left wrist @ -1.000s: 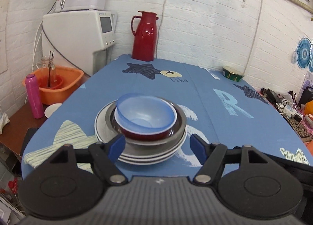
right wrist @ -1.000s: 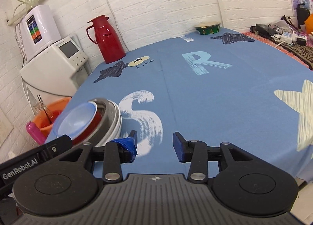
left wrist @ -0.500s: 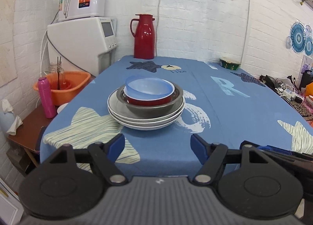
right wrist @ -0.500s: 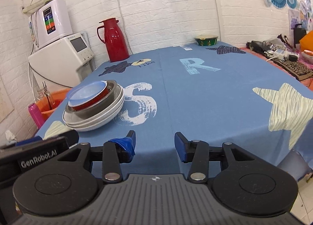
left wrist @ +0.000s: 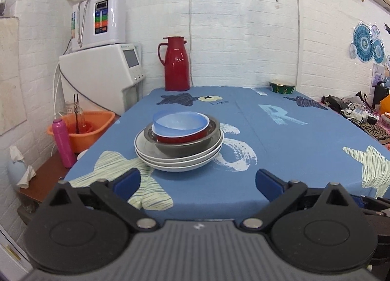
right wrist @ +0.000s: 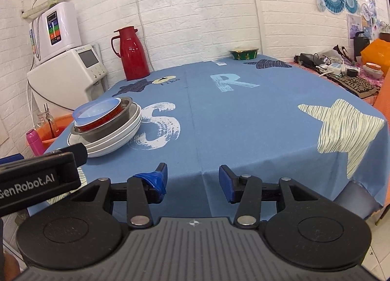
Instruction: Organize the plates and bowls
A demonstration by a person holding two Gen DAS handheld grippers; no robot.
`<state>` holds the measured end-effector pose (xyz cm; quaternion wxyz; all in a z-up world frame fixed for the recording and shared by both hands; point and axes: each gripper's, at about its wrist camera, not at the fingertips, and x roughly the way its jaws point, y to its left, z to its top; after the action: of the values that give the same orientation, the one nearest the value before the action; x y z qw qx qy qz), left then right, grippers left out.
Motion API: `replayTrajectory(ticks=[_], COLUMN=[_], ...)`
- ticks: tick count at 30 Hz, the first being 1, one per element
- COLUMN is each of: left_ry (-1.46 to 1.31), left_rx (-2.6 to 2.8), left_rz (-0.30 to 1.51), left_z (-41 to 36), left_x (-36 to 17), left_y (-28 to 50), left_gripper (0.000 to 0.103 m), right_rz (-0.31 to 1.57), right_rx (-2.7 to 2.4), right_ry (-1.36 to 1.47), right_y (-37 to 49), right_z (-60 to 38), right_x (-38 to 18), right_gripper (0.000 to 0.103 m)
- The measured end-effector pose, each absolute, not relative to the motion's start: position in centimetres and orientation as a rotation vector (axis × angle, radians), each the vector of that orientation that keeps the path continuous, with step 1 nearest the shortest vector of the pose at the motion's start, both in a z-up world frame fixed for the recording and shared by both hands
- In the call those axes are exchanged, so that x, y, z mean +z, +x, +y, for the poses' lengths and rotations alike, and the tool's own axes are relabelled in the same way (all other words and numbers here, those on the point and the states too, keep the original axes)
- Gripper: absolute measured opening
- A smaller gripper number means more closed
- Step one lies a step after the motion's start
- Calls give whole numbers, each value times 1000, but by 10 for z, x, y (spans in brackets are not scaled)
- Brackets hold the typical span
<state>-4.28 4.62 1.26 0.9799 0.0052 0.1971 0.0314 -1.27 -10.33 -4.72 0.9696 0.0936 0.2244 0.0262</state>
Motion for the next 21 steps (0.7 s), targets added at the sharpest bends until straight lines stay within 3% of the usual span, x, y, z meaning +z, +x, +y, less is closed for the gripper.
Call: replayTrajectory(ticks=[21], left_ry=[-24], left_rx=[87], left_rz=[434], left_z=[54], left_x=[5], left_y=[-36], left_gripper=[100], right_rz=[452], right_rx=[1], right_ry=[219], right_y=[-11], right_z=[-108], right_x=[-63], right_gripper=[35])
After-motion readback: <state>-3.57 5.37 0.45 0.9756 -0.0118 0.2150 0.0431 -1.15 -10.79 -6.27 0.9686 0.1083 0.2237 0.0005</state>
